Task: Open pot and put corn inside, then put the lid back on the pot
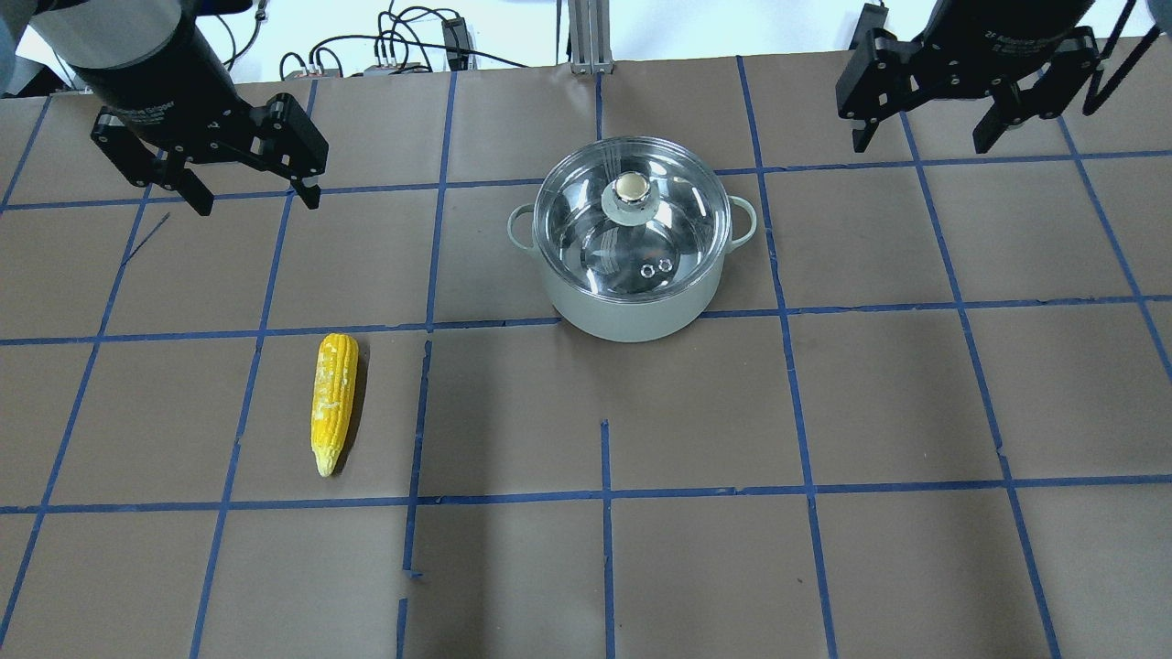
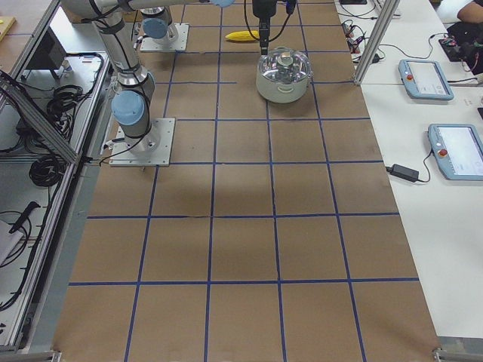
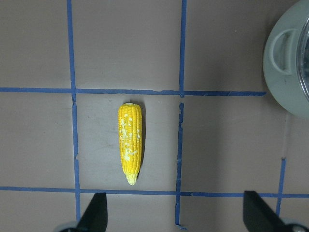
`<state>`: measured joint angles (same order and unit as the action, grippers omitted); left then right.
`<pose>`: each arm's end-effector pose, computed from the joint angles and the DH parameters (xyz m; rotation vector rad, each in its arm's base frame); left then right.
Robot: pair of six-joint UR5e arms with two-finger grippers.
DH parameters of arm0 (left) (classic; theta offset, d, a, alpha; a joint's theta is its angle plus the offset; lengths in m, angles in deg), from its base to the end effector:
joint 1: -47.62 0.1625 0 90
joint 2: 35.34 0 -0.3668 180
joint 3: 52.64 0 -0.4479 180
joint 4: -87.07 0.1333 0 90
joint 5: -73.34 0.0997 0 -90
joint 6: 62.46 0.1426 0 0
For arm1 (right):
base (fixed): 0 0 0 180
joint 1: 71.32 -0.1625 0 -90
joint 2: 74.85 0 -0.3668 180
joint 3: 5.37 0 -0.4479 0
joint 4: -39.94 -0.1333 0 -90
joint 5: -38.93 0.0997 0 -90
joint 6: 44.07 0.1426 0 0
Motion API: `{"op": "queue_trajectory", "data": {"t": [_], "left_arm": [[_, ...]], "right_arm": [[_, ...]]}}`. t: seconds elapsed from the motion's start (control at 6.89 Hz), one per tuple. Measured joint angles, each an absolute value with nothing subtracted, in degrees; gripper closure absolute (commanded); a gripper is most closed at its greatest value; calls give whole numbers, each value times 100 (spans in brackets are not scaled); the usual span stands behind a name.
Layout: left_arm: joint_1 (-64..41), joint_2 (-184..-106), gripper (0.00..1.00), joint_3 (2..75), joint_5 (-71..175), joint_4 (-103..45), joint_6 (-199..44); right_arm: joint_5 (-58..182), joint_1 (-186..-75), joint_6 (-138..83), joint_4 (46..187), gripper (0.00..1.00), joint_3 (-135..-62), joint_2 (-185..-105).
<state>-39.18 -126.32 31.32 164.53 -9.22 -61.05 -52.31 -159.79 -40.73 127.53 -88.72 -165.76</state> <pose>-0.0995 -0.5555 0.4241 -0.0484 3.1211 0.0348 0.1155 -0.5536 0.4551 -0.1340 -3.1153 0.1407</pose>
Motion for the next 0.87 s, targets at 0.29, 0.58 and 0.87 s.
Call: {"op": "queue_trajectory", "data": {"t": [0.29,0.58,0.87], "left_arm": [[-3921,-12609,0,3153,16466,-925,-6105],[-3921,-12597,0,3167,16473,-926,-6103],[-3921,-12589,0,3179,16467,-926,-6098]], "right_arm": [[-5161,-16007,-4033,12992,1,-8943,-16505],[-5161,-16345,-3936,13533,2,-9031,-16118],[-5213,-16950,-3573,14198,3,-8875,-15345]]}}
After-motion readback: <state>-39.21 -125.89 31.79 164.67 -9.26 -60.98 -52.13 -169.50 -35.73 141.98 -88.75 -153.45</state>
